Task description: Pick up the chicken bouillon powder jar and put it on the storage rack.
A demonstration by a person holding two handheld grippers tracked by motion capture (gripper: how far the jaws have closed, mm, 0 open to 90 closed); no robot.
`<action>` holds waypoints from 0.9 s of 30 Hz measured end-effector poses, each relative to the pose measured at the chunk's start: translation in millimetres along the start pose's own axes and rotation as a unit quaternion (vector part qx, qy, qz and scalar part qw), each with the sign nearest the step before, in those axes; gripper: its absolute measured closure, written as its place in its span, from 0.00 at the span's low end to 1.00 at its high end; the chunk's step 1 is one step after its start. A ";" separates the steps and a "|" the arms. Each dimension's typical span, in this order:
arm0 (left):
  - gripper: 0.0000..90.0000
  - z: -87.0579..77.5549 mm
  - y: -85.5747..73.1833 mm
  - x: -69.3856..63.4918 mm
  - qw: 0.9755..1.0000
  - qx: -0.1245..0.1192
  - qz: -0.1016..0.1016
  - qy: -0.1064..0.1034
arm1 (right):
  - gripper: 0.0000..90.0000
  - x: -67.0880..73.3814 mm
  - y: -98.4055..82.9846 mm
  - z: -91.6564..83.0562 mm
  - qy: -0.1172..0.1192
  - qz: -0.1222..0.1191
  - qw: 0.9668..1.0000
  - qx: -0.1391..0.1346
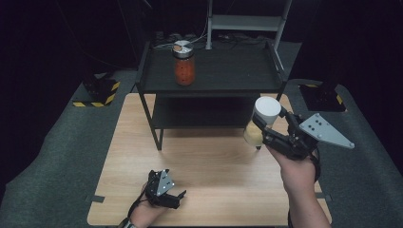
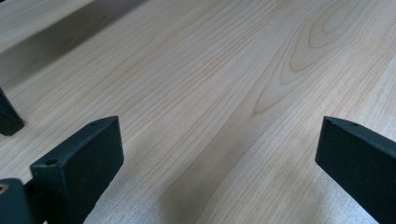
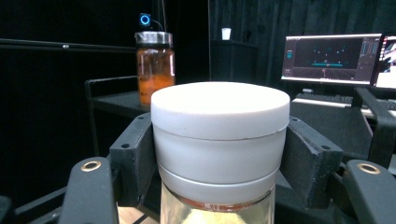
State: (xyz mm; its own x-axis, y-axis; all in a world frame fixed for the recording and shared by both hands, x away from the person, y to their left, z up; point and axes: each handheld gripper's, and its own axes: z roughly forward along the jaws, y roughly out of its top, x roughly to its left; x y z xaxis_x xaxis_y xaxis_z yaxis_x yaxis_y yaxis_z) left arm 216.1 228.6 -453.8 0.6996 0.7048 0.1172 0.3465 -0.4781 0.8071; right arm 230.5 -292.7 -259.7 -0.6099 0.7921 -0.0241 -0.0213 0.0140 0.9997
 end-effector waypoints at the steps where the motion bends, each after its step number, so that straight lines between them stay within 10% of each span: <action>1: 0.02 -0.1 -0.2 0.2 1.000 0.000 0.000 0.000 | 0.37 -0.2 2.5 1.9 -0.001 -0.001 1.000 -0.001; 27: 0.01 -0.9 -2.1 4.7 1.000 -0.006 -0.005 -0.011 | 0.37 -2.7 50.0 55.0 -0.024 -0.004 0.999 -0.022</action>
State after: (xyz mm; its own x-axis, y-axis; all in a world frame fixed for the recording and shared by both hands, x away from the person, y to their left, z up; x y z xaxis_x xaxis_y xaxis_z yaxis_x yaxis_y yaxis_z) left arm 218.1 233.4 -454.5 0.7097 0.6977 0.0974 0.3462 -0.4658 0.8144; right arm 274.7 -260.6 -209.2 -0.5705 0.8208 -0.0300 -0.0607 -0.0057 0.9981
